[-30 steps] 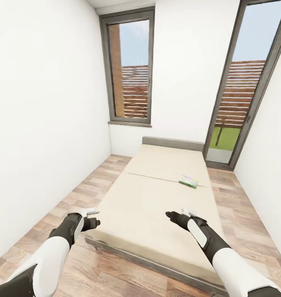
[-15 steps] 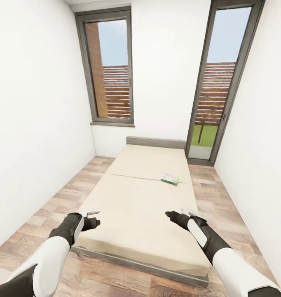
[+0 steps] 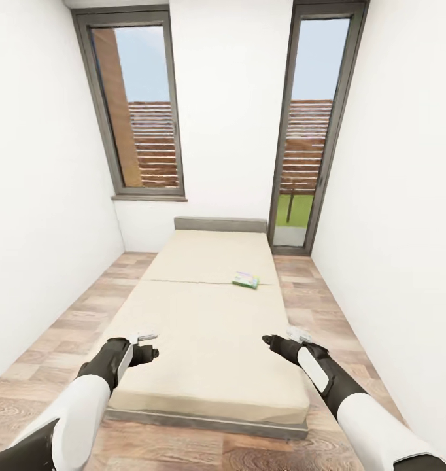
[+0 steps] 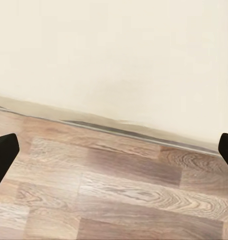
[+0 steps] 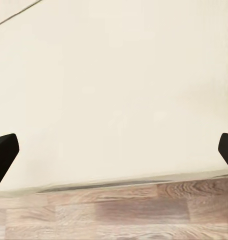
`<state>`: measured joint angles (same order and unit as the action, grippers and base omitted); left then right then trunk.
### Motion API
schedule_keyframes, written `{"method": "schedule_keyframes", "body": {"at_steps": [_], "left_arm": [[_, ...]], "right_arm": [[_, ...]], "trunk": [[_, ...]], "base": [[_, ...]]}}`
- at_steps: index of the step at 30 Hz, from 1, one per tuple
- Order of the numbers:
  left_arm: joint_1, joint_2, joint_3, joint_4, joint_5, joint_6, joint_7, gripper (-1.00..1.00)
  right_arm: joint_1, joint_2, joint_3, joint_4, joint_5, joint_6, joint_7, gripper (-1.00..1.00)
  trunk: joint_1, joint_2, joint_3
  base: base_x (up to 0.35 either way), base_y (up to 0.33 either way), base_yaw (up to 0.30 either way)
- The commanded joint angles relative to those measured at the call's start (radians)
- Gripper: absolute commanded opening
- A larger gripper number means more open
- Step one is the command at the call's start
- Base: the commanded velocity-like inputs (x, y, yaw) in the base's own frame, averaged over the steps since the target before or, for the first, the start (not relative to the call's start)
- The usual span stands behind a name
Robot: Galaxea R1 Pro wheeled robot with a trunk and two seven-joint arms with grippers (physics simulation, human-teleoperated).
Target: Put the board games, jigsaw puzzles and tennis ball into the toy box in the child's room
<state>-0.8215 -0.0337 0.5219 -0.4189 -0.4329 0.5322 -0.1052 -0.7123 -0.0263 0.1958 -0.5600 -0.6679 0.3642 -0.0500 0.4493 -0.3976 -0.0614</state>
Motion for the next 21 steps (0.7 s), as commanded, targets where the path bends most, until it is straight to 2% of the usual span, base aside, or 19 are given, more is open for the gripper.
{"method": "schedule_keyframes", "body": {"at_steps": [1, 11, 18, 21], "left_arm": [[-0.001, -0.001, 0.007, -0.003, -0.010, 0.005, -0.008, 1.00], [-0.001, 0.001, 0.007, -0.003, -0.010, 0.005, -0.008, 1.00], [-0.001, 0.005, 0.007, -0.003, -0.011, 0.003, -0.008, 1.00], [-0.001, 0.005, 0.007, -0.003, -0.011, 0.001, -0.009, 1.00]], "right_arm": [[-0.001, -0.001, 0.007, -0.001, -0.007, 0.002, -0.005, 1.00], [-0.001, 0.000, 0.008, -0.001, -0.006, 0.000, -0.007, 1.00], [-0.001, 0.000, 0.008, -0.001, -0.001, -0.002, -0.010, 1.00], [-0.001, 0.000, 0.008, -0.001, 0.000, -0.002, -0.011, 1.00]], "trunk": [[0.001, -0.002, -0.003], [0.001, -0.002, -0.008], [0.001, -0.002, -0.010], [0.001, -0.002, -0.010]], "base": [[0.000, 0.000, -0.277], [0.000, 0.000, -0.260], [0.065, -0.120, -0.068], [0.050, -0.130, 0.084]]}}
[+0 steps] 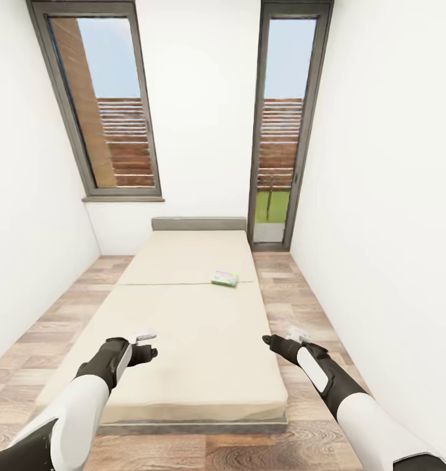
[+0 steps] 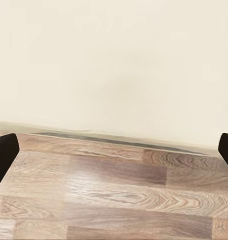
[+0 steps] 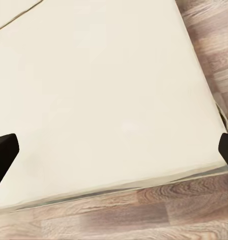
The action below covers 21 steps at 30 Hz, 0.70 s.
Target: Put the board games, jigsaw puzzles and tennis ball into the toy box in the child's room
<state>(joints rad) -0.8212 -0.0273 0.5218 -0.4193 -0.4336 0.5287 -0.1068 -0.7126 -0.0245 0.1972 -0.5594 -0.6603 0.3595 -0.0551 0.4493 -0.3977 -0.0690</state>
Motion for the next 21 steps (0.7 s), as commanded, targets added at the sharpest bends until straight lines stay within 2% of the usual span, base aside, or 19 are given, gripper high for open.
{"method": "schedule_keyframes", "body": {"at_steps": [1, 7, 15, 21], "left_arm": [[-0.001, -0.002, 0.007, -0.003, -0.010, 0.004, -0.008, 1.00], [-0.001, -0.007, 0.007, -0.003, -0.010, 0.002, -0.008, 1.00], [-0.001, -0.007, 0.002, -0.003, -0.011, 0.002, -0.008, 1.00], [-0.001, -0.007, 0.000, -0.003, -0.011, 0.002, -0.008, 1.00]], "right_arm": [[-0.001, -0.001, 0.007, -0.002, -0.007, 0.003, -0.006, 1.00], [-0.001, -0.002, 0.007, -0.002, -0.006, 0.003, -0.006, 1.00], [-0.001, -0.001, 0.008, -0.002, -0.004, 0.003, -0.008, 1.00], [-0.001, -0.001, 0.008, -0.002, -0.004, 0.003, -0.008, 1.00]], "trunk": [[0.001, -0.002, -0.002], [0.001, -0.002, -0.002], [0.001, -0.002, -0.002], [0.001, -0.002, -0.002]], "base": [[0.023, -0.059, 0.191], [0.009, -0.023, 0.152], [0.000, -0.129, 0.007], [0.000, -0.035, 0.002]]}}
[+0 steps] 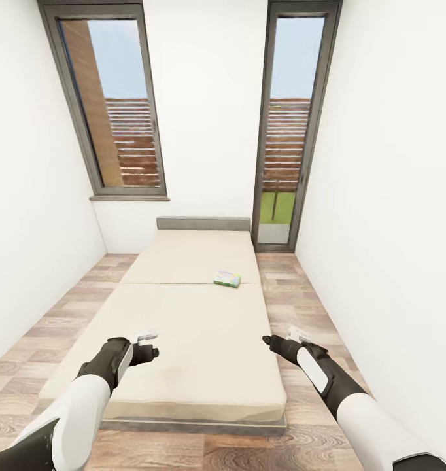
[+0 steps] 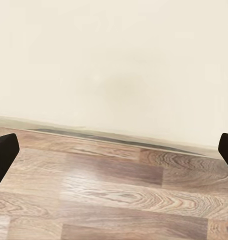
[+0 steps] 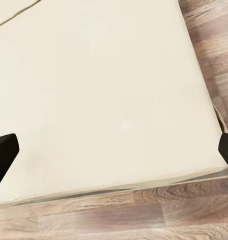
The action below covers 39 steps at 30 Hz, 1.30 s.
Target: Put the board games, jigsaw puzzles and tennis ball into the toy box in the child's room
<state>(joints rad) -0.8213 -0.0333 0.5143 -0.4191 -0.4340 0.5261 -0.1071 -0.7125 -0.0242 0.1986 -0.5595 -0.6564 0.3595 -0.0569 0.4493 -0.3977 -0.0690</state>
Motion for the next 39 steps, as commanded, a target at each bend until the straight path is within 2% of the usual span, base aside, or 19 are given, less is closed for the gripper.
{"method": "schedule_keyframes", "body": {"at_steps": [1, 9, 32, 39], "left_arm": [[-0.001, -0.001, 0.007, -0.003, -0.011, 0.005, -0.008, 1.00], [-0.001, -0.001, 0.007, -0.003, -0.011, -0.003, -0.008, 1.00], [-0.001, -0.002, 0.000, -0.003, -0.011, -0.008, -0.006, 1.00], [-0.001, -0.003, 0.000, -0.003, -0.010, -0.008, -0.006, 1.00]], "right_arm": [[-0.001, -0.001, 0.007, -0.002, -0.008, 0.003, -0.006, 1.00], [-0.001, 0.000, 0.008, -0.002, -0.008, 0.002, -0.006, 1.00], [-0.001, 0.001, 0.016, -0.002, -0.007, 0.003, -0.006, 1.00], [-0.001, 0.002, 0.016, -0.002, -0.006, 0.002, -0.006, 1.00]], "trunk": [[0.001, -0.002, -0.002], [0.001, -0.002, -0.002], [0.001, -0.002, -0.002], [0.001, -0.002, -0.002]], "base": [[0.000, -0.042, 0.024], [0.000, -0.213, 0.203], [0.000, -0.291, 0.287], [0.000, -0.194, 0.290]]}}
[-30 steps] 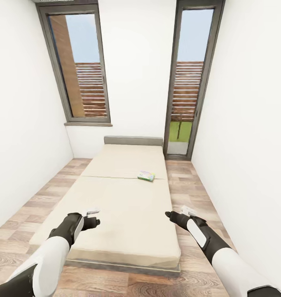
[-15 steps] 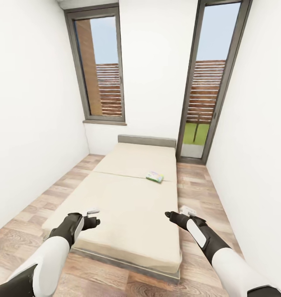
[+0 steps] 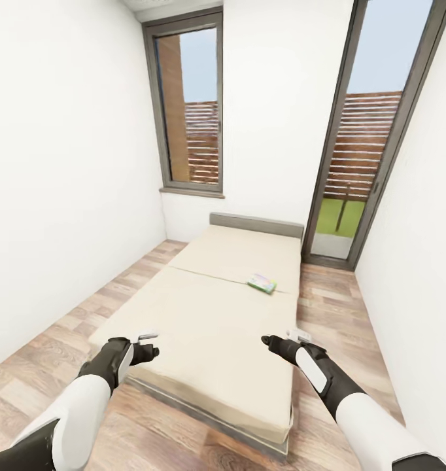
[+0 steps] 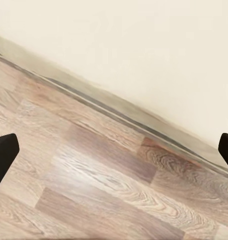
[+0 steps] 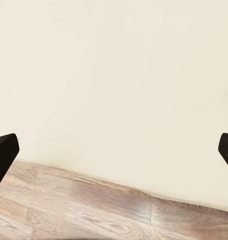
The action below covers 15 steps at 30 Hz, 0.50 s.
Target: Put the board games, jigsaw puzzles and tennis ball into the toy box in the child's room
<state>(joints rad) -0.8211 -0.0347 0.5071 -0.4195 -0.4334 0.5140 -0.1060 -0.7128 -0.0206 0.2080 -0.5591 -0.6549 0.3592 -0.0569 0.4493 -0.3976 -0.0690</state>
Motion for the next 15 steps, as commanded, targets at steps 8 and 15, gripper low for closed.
{"method": "schedule_keyframes", "body": {"at_steps": [8, 15], "left_arm": [[-0.001, -0.001, 0.007, -0.002, -0.011, 0.005, -0.008, 1.00], [-0.001, -0.002, 0.007, -0.002, -0.011, 0.005, -0.008, 1.00]], "right_arm": [[-0.001, 0.000, 0.008, -0.002, -0.008, 0.003, -0.006, 1.00], [-0.001, 0.001, 0.008, -0.002, -0.008, 0.003, -0.006, 1.00]], "trunk": [[0.001, -0.002, -0.002], [0.001, -0.002, -0.002]], "base": [[0.000, -0.085, 0.290], [0.000, -0.010, 0.290]]}}
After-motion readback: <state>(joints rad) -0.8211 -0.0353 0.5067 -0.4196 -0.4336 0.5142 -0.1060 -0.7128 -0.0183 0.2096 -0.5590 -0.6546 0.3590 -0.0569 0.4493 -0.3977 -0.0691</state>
